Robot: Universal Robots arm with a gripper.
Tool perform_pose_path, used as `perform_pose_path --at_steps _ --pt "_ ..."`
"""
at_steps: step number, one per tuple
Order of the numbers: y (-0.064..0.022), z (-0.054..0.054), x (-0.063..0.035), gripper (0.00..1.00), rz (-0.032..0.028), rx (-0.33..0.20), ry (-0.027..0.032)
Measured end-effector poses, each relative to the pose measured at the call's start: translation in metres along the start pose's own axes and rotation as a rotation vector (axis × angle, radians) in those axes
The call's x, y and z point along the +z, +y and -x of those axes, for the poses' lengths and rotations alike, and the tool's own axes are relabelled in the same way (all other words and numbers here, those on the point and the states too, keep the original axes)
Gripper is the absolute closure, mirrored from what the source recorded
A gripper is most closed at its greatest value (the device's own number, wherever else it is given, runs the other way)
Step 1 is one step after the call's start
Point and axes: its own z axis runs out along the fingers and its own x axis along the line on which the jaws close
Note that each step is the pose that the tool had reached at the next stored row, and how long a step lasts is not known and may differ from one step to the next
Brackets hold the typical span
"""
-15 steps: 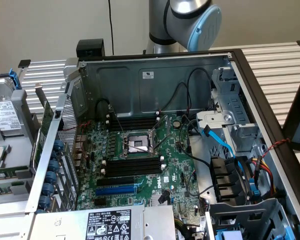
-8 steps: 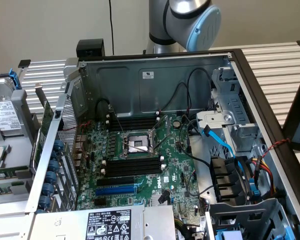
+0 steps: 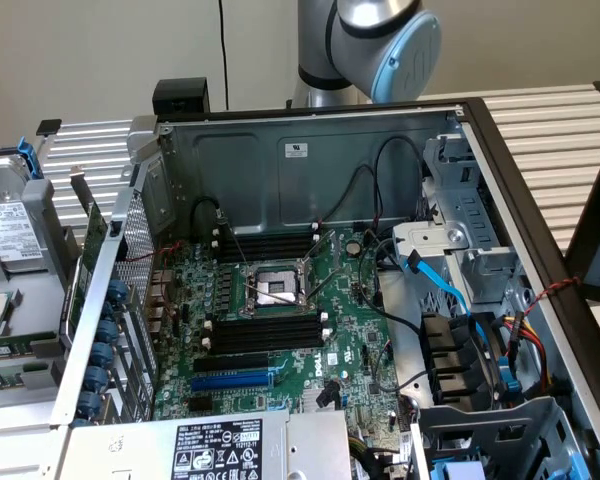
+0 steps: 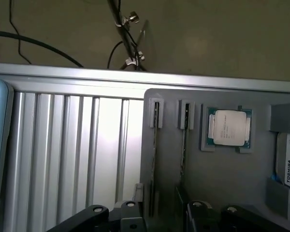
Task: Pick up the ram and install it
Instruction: 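Pick up the ram and move it above insertion slot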
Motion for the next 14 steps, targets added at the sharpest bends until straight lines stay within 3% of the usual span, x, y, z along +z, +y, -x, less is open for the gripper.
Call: perform_pose_path --at_steps 14 --pt "0.0022 -0.001 0.0253 0.62 -0.0084 0.0 0.0005"
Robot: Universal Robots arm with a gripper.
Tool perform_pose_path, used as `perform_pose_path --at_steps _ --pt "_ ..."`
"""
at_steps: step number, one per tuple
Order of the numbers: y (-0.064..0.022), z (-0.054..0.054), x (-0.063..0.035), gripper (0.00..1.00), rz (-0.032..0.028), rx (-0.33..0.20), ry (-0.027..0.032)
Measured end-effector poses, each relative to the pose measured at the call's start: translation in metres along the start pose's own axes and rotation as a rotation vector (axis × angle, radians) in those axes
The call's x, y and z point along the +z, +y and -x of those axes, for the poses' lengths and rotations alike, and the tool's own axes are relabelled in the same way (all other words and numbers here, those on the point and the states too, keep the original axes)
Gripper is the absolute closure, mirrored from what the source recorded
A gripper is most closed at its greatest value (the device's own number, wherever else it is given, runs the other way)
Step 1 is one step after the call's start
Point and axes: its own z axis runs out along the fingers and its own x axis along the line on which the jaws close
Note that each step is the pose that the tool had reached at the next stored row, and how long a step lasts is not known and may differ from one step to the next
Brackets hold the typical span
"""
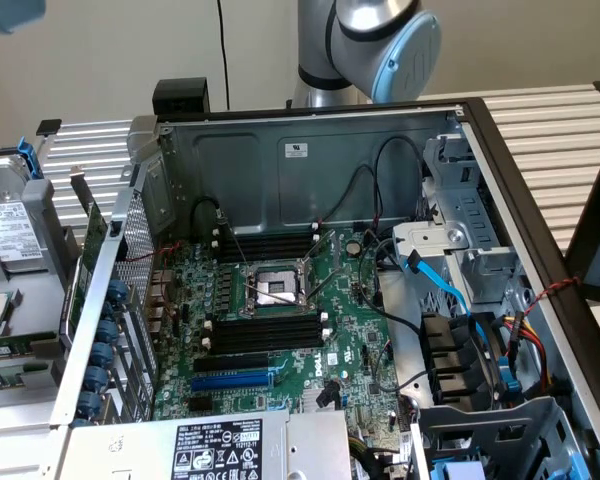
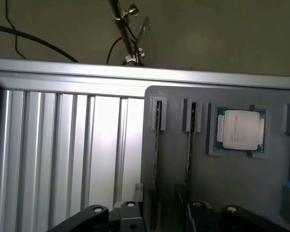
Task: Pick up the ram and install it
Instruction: 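Pick up the ram and move it above insertion slot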
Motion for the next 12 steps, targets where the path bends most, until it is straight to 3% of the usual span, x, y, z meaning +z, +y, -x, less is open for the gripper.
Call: perform_pose_path --at_steps 12 --pt "-0.0012 -0.003 0.0212 0.62 -0.0079 0.0 0.0004"
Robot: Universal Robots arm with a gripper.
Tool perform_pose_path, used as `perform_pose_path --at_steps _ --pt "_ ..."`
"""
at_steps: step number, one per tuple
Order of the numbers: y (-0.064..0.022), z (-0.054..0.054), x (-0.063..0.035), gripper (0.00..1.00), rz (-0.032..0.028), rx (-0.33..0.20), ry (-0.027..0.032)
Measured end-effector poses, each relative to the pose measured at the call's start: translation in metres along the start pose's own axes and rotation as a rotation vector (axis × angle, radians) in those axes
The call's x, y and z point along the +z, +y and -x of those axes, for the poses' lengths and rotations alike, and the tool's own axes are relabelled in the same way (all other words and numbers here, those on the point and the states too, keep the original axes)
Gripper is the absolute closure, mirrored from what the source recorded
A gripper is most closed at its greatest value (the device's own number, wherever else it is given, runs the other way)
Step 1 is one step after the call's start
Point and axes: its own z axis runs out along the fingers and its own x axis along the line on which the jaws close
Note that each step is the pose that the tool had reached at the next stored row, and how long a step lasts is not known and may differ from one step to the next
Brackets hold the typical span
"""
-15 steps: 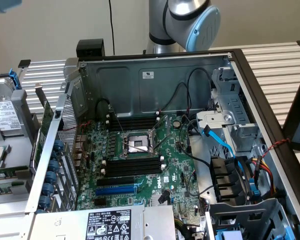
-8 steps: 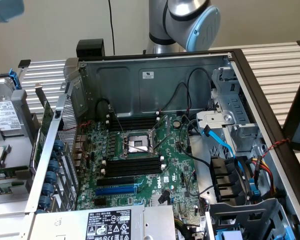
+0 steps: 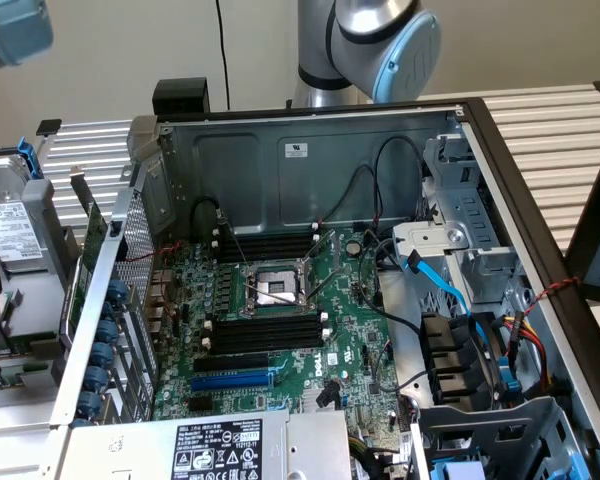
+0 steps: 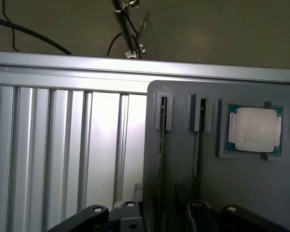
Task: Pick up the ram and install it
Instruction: 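Pick up the ram and move it above insertion slot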
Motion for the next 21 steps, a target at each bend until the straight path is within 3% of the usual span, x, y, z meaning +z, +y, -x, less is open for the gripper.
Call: perform_pose_path --at_steps 21 --pt "-0.0002 0.002 0.021 0.64 0.0 0.0 -0.0059"
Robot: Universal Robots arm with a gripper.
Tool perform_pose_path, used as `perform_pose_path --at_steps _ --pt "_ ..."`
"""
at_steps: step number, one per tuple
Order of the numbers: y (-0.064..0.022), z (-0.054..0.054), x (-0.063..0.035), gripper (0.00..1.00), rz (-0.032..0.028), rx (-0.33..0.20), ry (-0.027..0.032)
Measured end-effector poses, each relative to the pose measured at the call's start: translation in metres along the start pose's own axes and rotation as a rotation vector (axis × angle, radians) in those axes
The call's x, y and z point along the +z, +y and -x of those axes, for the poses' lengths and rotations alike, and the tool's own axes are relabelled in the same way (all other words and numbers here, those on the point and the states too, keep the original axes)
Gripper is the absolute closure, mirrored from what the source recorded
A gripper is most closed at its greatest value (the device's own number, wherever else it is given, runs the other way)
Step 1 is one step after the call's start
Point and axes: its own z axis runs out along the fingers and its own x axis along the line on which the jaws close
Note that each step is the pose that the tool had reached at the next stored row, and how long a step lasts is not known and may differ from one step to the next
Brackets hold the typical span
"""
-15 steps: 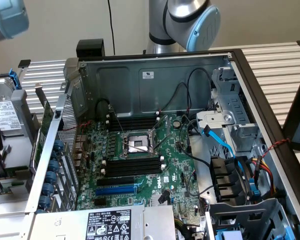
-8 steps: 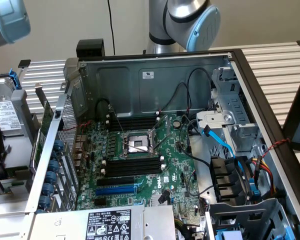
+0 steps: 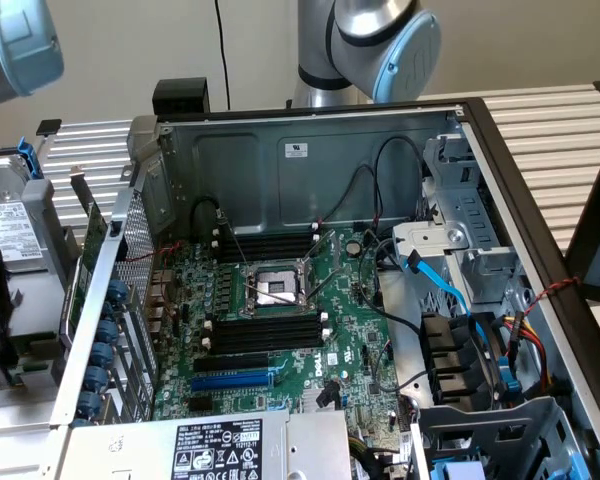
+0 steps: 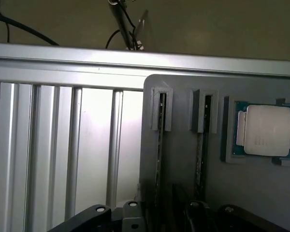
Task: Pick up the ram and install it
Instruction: 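Pick up the ram and move it above insertion slot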
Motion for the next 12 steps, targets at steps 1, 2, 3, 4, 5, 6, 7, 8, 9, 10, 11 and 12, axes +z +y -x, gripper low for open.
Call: perform_pose_path --at_steps 1,2,3,4,5,6,7,8,9,10,11,12 --pt "0.0 0.0 0.0 0.7 -0.0001 0.0 -0.0002" --pt "0.0 0.0 0.0001 0.76 -0.0003 0.0 -0.0005" --pt "0.0 0.0 0.0001 0.76 -0.0004 0.0 -0.0007" --pt "0.0 0.0 -0.0001 0.82 -0.0006 0.0 -0.0011" --pt "0.0 0.0 -0.0013 0.87 -0.0005 0.0 -0.0012" --pt "-0.0001 0.0 -0.0037 0.87 -0.0005 0.0 -0.0012" --pt "-0.0001 0.0 -0.0079 0.87 -0.0004 0.0 -0.0012" --pt "-0.0001 0.0 -0.0125 0.87 -0.0005 0.0 -0.0013" --pt "-0.0001 0.0 -0.0171 0.87 -0.0002 0.0 -0.0011" --pt "0.0 -0.001 -0.0217 0.87 -0.0005 0.0 -0.0012" --pt "0.0 -0.001 -0.026 0.87 -0.0005 0.0 -0.0012" --pt "0.0002 -0.001 -0.0306 0.87 -0.0003 0.0 -0.0011"
